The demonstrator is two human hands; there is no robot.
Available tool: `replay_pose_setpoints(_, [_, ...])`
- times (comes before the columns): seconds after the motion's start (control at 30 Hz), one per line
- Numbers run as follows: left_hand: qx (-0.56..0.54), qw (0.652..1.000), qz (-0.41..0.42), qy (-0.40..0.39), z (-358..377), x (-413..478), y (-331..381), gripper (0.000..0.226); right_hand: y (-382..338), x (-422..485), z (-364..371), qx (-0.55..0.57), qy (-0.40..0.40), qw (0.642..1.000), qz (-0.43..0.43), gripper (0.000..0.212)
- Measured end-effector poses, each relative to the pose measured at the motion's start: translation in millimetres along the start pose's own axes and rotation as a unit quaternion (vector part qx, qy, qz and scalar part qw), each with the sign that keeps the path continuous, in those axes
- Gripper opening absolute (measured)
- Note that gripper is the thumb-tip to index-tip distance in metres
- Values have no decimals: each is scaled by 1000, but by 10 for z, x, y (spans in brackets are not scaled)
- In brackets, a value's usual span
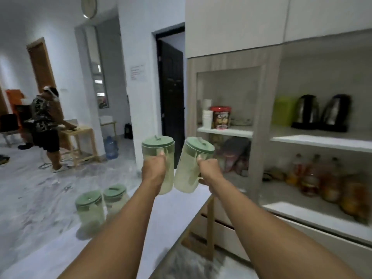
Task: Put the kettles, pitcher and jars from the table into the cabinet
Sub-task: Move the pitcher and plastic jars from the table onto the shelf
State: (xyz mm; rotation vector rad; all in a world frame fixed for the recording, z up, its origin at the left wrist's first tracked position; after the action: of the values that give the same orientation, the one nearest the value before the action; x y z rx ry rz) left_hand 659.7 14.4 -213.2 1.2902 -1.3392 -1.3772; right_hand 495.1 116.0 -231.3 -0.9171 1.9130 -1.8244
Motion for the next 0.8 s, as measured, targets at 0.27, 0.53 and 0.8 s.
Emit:
replay_pose_setpoints(0.27, [-10, 977, 85, -196, 2648, -622, 769, 34, -106, 832, -2716, -97, 204, 974, -34, 43])
replay_pose_setpoints(0.53, [-25, 940, 68, -333, 5215, -1260, 1200, 32, 10, 1559, -5136, -168, 314, 934, -32, 41])
replay_pose_setpoints(0.8, [6, 928, 63, -367, 7009, -1175, 1316, 48, 277, 2379, -6257, -157, 366, 916, -54, 27])
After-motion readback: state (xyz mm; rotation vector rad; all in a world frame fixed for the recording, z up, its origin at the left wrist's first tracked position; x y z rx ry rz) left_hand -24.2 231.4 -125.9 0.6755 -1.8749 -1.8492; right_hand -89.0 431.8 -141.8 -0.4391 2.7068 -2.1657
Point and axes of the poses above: each hand's wrist, its own x-axis towards the middle knuckle, its own z-axis out of the palm, y = z × x, the point moved 7 cm from there along x, towards the middle knuckle, and after that the axes turned 12 degrees about -z, right-handed, at the moved point
